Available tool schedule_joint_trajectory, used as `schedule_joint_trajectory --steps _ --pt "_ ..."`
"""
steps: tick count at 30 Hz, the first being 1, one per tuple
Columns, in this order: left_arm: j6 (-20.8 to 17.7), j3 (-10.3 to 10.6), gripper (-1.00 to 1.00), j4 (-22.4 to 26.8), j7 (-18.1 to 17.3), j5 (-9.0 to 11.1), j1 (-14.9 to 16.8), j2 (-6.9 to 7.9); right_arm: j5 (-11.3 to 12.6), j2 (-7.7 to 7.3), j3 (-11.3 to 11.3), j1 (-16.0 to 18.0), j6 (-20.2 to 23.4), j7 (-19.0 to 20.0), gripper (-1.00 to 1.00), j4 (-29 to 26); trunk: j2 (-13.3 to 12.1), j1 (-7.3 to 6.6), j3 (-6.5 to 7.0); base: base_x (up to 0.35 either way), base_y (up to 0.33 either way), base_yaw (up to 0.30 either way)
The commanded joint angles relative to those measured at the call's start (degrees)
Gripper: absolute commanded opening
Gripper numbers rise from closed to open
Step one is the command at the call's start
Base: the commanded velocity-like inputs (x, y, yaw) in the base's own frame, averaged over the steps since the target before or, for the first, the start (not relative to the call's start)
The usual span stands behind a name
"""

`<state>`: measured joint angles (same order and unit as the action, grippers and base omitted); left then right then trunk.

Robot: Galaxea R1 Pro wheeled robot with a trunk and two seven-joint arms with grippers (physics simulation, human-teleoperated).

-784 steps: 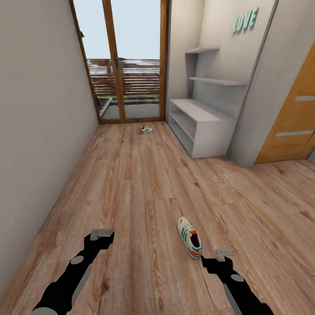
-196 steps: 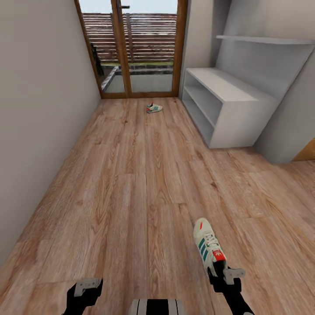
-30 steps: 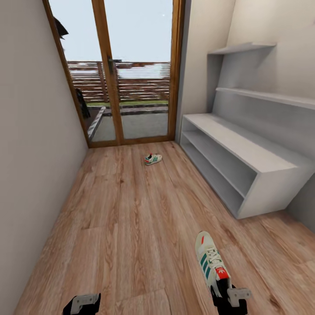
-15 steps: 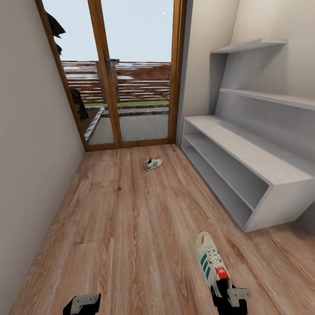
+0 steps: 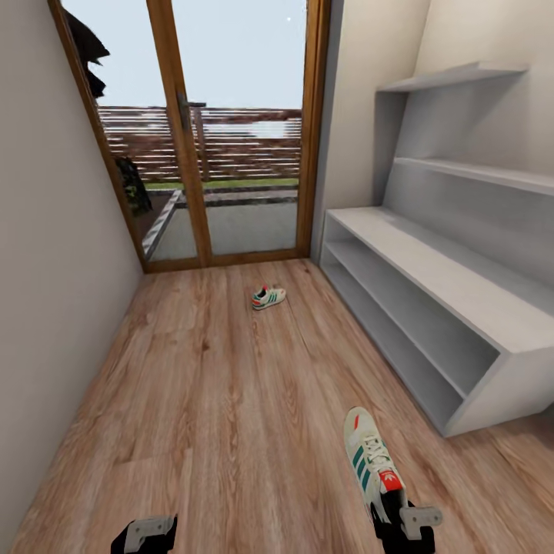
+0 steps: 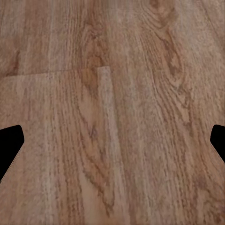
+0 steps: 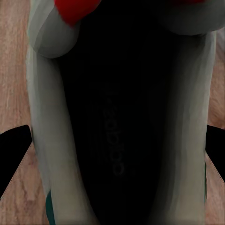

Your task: Pick up the two gym shoes and the two sandals from the corridor floor and place them onto the hallstand (shoe rack) in the corridor, making sure they are on the rack and not on the floor. Arrange them so the two gym shoes are next to each other and the two sandals are next to each other.

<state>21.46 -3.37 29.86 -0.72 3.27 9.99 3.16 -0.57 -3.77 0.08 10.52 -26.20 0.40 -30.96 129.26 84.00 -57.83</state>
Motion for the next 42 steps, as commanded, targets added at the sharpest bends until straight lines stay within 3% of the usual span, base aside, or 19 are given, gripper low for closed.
schedule_joint_trajectory --steps 1,13,42 --pt "0.16 0.03 1.00 -0.03 -0.08 0.33 0.03 0.00 -0.05 -0.01 0.00 0.03 -0.17 0.04 -1.00 0.03 0.01 0.02 -0.05 0.335 0.000 0.000" --pt "0.16 0.03 1.00 -0.06 -0.08 0.33 0.03 0.00 -0.05 -0.01 0.00 0.03 -0.17 0.03 -1.00 0.03 0.01 0.02 -0.05 0.332 0.037 0.000" --pt "0.16 0.03 1.00 -0.02 -0.08 0.33 0.03 0.00 0.04 0.01 -0.01 0.03 -0.17 -0.04 -1.00 -0.03 0.01 0.02 -0.05 0.286 0.199 0.000"
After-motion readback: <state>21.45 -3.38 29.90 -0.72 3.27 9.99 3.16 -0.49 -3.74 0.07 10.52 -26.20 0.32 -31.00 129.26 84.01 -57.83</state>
